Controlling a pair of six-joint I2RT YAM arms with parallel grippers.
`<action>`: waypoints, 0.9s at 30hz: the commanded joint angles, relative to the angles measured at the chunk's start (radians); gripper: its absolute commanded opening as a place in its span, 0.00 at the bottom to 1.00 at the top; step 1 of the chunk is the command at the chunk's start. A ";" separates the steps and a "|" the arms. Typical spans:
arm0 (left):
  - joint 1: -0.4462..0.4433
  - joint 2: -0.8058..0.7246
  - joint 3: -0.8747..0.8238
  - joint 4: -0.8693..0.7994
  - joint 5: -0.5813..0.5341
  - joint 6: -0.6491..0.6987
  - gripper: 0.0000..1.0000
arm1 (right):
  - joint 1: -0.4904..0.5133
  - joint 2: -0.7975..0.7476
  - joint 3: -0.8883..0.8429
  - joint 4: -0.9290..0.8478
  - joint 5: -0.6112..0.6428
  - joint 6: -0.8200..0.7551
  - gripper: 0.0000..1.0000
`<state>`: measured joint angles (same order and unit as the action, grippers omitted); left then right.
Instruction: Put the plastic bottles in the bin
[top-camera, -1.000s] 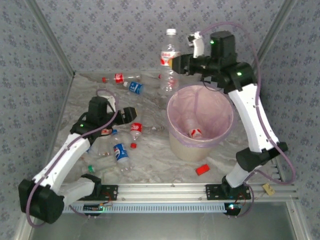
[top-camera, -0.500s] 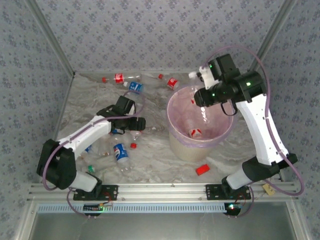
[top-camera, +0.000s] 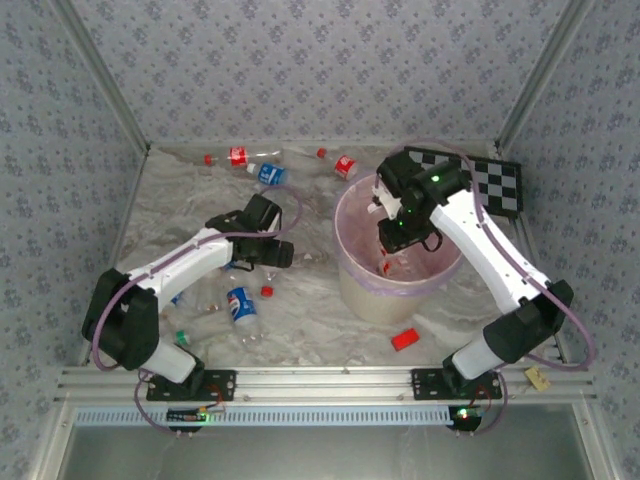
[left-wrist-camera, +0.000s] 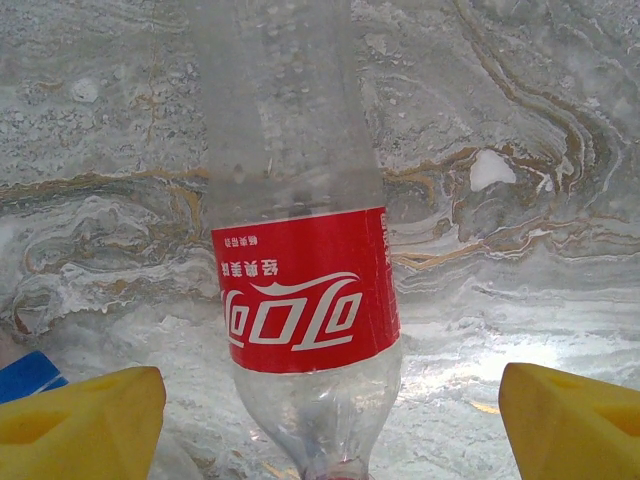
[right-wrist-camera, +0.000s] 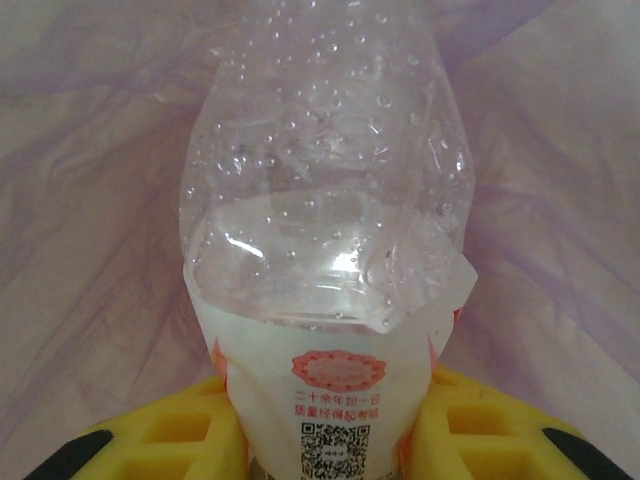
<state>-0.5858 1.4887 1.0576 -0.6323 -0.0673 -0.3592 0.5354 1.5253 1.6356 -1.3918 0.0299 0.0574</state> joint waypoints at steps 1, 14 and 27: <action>-0.006 -0.017 -0.003 0.014 0.031 -0.004 0.87 | 0.003 0.006 -0.084 0.098 -0.058 0.048 0.35; -0.005 -0.020 -0.004 0.025 0.047 -0.019 0.86 | -0.017 0.007 -0.330 0.356 -0.091 0.113 0.51; 0.002 -0.008 -0.004 0.025 0.039 -0.001 0.87 | -0.021 -0.157 -0.141 0.177 -0.056 0.095 0.82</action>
<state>-0.5854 1.4879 1.0576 -0.6086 -0.0383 -0.3664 0.5190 1.4406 1.4250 -1.1492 -0.0372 0.1505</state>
